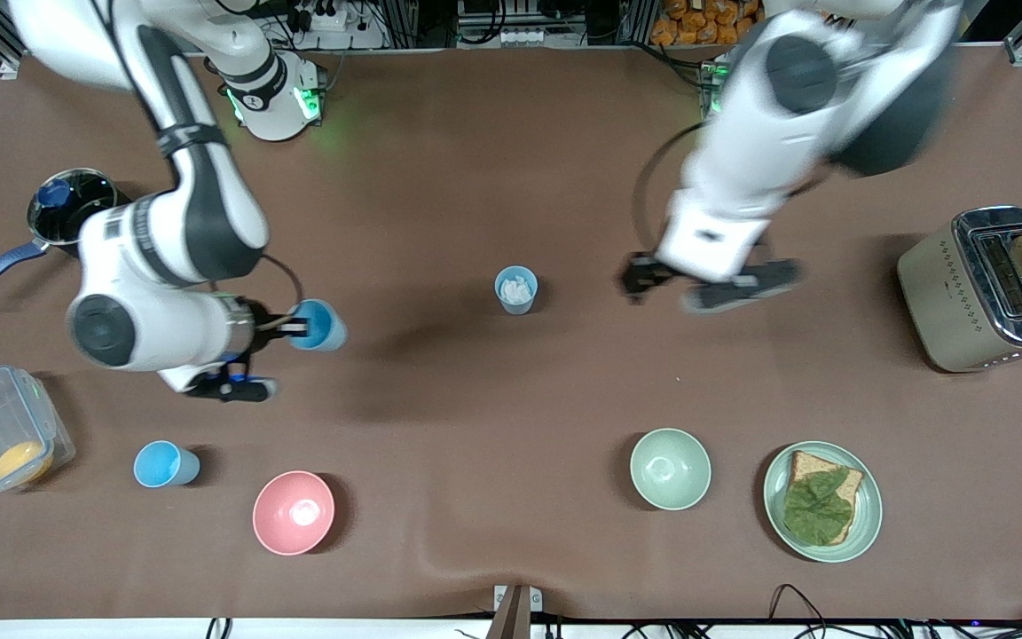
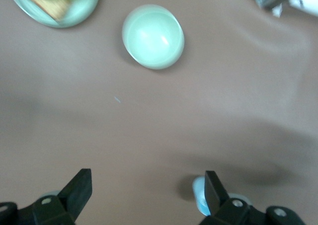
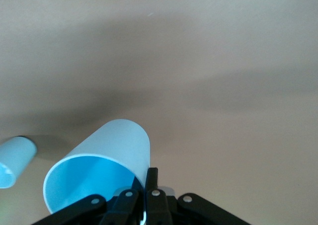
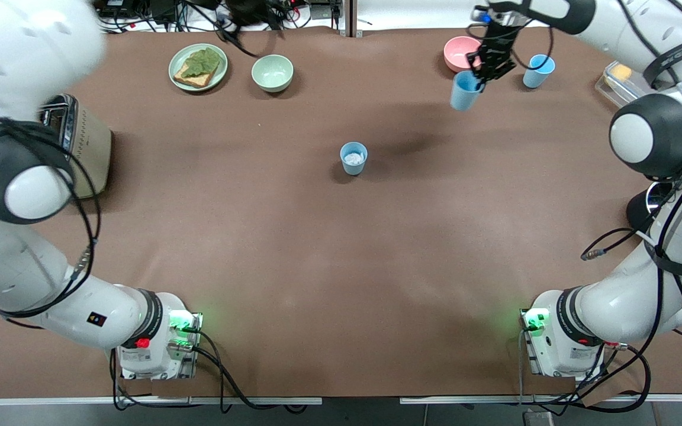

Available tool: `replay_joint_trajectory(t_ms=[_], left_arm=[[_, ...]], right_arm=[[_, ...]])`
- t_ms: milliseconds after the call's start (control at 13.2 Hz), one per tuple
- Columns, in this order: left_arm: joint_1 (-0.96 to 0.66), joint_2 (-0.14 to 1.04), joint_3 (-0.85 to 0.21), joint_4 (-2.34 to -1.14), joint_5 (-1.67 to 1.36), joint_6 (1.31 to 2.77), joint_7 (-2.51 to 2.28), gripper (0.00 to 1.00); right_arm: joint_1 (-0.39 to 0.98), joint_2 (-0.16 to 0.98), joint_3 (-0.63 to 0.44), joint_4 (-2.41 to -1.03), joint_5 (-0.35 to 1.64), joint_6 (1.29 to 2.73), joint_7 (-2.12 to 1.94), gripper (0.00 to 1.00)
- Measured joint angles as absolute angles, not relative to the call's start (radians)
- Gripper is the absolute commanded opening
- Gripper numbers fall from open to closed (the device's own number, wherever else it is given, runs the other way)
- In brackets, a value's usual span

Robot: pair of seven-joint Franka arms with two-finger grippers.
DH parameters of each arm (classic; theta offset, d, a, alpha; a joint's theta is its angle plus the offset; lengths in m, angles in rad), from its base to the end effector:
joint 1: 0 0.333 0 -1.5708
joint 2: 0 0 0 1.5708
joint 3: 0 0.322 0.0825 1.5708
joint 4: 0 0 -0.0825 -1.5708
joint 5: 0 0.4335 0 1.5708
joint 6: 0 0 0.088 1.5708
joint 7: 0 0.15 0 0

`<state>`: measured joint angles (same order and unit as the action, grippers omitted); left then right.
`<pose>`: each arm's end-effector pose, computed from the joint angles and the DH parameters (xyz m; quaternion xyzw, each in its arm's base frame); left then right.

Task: Stack blue cups with both arms
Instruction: 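Set the cup down with the left gripper while the right gripper carries its cup, then lower the right gripper's blue cup into the placed cup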

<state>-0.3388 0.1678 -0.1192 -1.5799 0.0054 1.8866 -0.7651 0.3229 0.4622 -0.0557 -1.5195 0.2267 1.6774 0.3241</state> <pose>0.6159 -0.2978 0.5060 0.9857 0.1534 0.0532 0.0461 0.6544 0.2156 0.3204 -0.9823 0.0559 0.1719 0.0488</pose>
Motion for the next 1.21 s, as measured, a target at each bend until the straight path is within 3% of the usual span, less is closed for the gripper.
replay_joint_trajectory(t_ms=[303,606,1212], left_arm=[[-0.153,0.063,-0.117,-1.58,0.005,1.774,-0.528,1.0],[-0.098,0.015,-0.099,-1.585,0.005,1.701,-0.397,1.0],[-0.085,0.019,-0.062,-1.575,0.005,1.679,-0.316,1.0]], right_arm=[[0.496,0.462,-0.053,-1.532,0.283,1.756,0.564,0.0],[0.7,0.467,-0.053,-1.542,0.29,1.853,0.824,0.0],[0.755,0.514,-0.056,-1.564,0.29,1.963,0.901,0.0]])
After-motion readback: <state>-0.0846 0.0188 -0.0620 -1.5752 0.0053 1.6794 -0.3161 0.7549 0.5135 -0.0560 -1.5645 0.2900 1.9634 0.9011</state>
